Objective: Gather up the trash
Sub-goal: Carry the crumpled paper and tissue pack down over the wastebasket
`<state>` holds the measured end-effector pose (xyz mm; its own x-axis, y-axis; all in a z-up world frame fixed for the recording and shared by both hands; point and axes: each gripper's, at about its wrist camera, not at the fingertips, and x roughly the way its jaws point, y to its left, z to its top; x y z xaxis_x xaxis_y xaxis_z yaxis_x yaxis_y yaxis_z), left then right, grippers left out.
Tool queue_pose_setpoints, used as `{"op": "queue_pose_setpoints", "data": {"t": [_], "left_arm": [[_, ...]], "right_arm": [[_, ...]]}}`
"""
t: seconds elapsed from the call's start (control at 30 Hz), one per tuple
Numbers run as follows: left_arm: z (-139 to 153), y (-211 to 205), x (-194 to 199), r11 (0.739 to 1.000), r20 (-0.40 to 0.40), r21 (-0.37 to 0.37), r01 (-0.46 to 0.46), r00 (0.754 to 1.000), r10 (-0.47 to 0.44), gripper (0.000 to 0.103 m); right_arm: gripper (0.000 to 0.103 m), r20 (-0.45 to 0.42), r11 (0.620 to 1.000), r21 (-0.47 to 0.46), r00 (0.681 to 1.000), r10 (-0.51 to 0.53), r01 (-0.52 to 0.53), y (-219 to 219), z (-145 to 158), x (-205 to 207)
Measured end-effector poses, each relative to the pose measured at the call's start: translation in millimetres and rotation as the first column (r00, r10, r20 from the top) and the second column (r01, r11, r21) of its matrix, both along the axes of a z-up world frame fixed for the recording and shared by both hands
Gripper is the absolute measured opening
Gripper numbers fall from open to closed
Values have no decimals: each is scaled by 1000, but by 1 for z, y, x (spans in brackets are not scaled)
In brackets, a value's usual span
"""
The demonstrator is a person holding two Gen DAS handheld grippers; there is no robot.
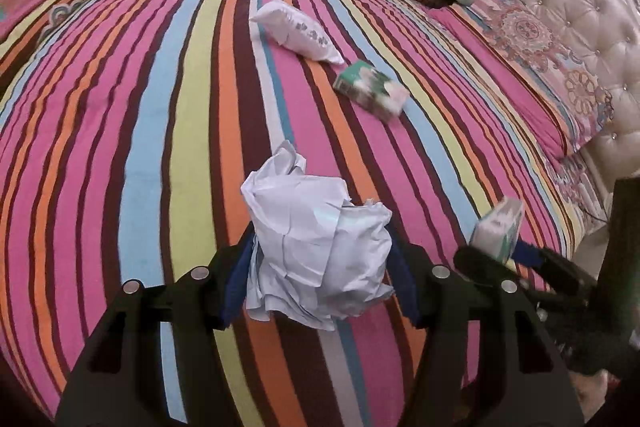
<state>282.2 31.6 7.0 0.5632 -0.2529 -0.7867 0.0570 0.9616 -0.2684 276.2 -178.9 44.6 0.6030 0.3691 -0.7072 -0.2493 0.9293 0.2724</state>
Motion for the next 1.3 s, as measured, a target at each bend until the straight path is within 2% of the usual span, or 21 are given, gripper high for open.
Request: {"op": "queue_pose_setpoints", "data": {"t": [0.43,0.6,1.0,1.17,1.3], "left_arm": [[7,-4,-107,1000,18,14,2,1000,-2,59],[-2,-16,-152,1000,-7,26,14,1000,-14,59],[-48,-34,-215,999,-138,31,43,990,-39,59],[-74,-42,-227,997,-220,31,67,974,-58,59],[-96,-49,-232,994,-289,62,92,955,-71,59]], "right_arm": [[71,44,999,38,999,27,-29,3,16,-77],[71,33,999,25,999,31,-32,2,15,-103],[71,-129,1000,18,991,22,-20,-3,-26,-154],[71,-222,1000,16,975,-10,14,-8,-53,-165],[71,-300,999,2,953,-38,41,-15,-74,-172]]}}
